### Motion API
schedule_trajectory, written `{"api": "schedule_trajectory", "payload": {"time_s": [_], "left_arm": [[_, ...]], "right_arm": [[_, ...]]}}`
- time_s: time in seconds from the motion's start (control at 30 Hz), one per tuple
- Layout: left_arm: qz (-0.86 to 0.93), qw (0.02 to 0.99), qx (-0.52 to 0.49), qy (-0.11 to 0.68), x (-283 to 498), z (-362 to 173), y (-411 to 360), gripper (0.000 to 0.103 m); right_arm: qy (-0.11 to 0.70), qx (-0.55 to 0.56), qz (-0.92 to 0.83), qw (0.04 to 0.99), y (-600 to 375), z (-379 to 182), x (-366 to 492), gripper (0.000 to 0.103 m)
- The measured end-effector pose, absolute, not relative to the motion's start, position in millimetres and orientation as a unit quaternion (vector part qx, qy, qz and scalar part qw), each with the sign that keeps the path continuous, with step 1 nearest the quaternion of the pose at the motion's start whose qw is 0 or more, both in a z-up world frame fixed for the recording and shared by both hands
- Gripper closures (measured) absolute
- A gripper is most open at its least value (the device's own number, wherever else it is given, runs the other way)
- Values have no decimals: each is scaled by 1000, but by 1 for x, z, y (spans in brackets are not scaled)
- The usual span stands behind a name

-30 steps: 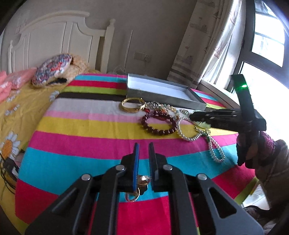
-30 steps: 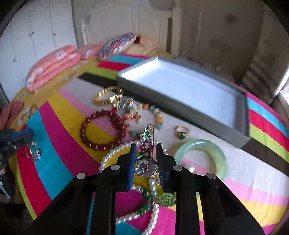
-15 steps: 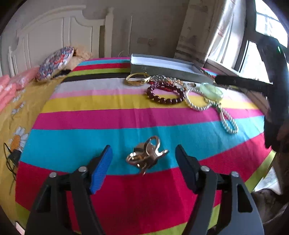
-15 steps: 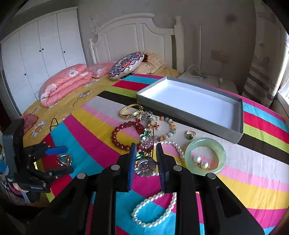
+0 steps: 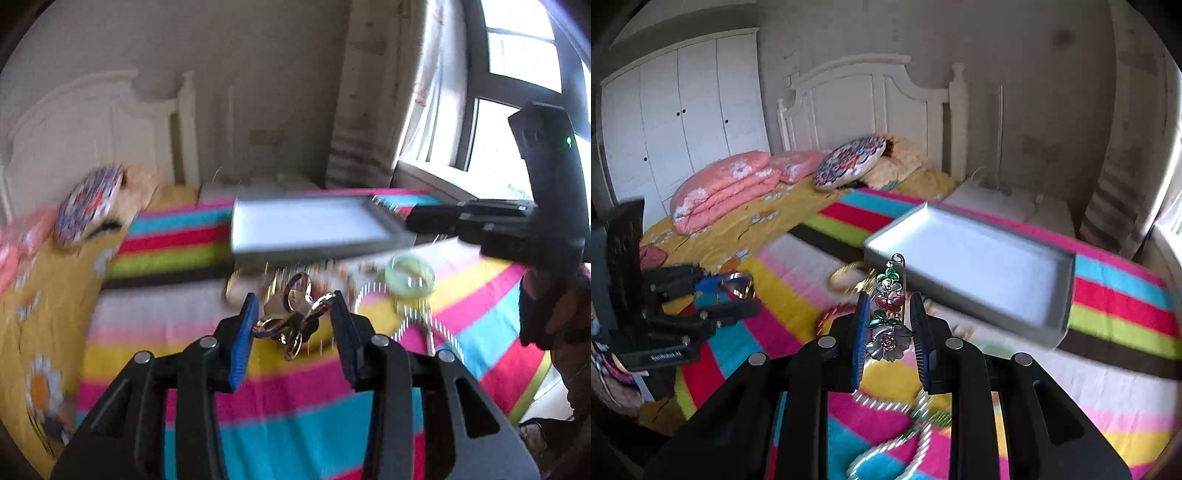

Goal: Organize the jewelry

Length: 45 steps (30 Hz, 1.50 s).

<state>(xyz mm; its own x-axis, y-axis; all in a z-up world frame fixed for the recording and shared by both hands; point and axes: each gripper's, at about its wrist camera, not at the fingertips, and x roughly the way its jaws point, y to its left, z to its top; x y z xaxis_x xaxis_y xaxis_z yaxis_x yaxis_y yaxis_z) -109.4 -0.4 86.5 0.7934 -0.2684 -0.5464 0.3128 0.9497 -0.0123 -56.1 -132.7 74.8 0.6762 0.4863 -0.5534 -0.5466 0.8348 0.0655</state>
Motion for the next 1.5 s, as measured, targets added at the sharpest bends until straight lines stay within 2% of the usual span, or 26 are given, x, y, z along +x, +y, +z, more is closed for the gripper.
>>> {"api": "schedule_trajectory", "payload": {"time_s": [0.2,0.43,0.73,0.77,0.8,0.83,0.87,0.93,1.03,1.13,1.5], "left_arm": [[-184,933,43,306,-15,102,-19,64],[-196,907,39,371,103,87,-25,64],[-201,881,68,422,148,42,-35,63],[-194,880,74,427,151,36,-36,63],[-188,878,77,434,153,31,-38,63],[-181,873,79,445,155,25,-37,63],[-177,871,81,450,155,22,-37,59],[-160,867,86,465,156,14,-33,48],[-152,863,107,470,149,10,-32,48],[-139,859,112,480,136,8,-33,48],[-107,869,75,477,50,9,-21,48]], "right_arm": [[310,-59,239,918,-154,66,13,79],[353,-55,203,912,-182,51,98,79],[408,-38,197,891,-181,1,139,79],[410,-37,194,891,-181,-1,141,76],[417,-33,191,888,-181,-4,142,67],[424,-30,189,885,-181,-7,144,33],[428,-28,184,884,-182,-8,143,6],[428,-31,188,883,-182,-10,138,5],[436,-48,190,878,-179,-16,129,11],[442,-95,181,874,-165,-21,118,9],[451,-111,206,861,-159,-22,55,9]]}}
